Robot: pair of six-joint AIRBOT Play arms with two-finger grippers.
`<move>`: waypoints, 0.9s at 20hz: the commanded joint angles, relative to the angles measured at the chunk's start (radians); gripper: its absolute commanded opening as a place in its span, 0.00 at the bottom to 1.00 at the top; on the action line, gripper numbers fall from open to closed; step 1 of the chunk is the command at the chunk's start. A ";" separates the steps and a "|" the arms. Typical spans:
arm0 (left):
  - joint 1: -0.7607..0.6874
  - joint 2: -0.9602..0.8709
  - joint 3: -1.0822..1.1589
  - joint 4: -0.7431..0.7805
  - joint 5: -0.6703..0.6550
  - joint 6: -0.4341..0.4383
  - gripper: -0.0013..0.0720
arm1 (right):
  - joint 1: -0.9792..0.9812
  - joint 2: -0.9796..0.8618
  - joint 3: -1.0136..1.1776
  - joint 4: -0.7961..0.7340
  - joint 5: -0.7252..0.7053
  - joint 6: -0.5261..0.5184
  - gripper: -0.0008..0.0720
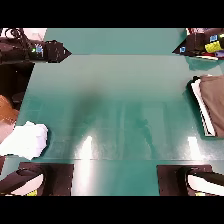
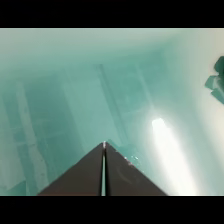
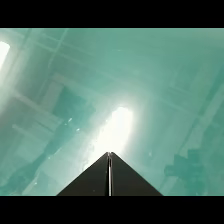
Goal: Fold the shirts.
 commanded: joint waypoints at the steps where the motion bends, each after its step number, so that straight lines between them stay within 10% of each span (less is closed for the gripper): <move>1: 0.000 0.001 0.000 0.000 0.001 0.000 0.05 | 0.002 0.000 0.000 0.002 -0.001 -0.001 0.04; 14: 0.000 0.001 0.000 0.009 0.066 0.000 0.05 | 0.002 0.000 0.000 0.002 0.035 -0.001 0.04; 18: 0.044 0.087 0.004 0.222 -0.255 0.000 0.05 | 0.002 0.000 0.000 0.002 0.059 -0.001 0.04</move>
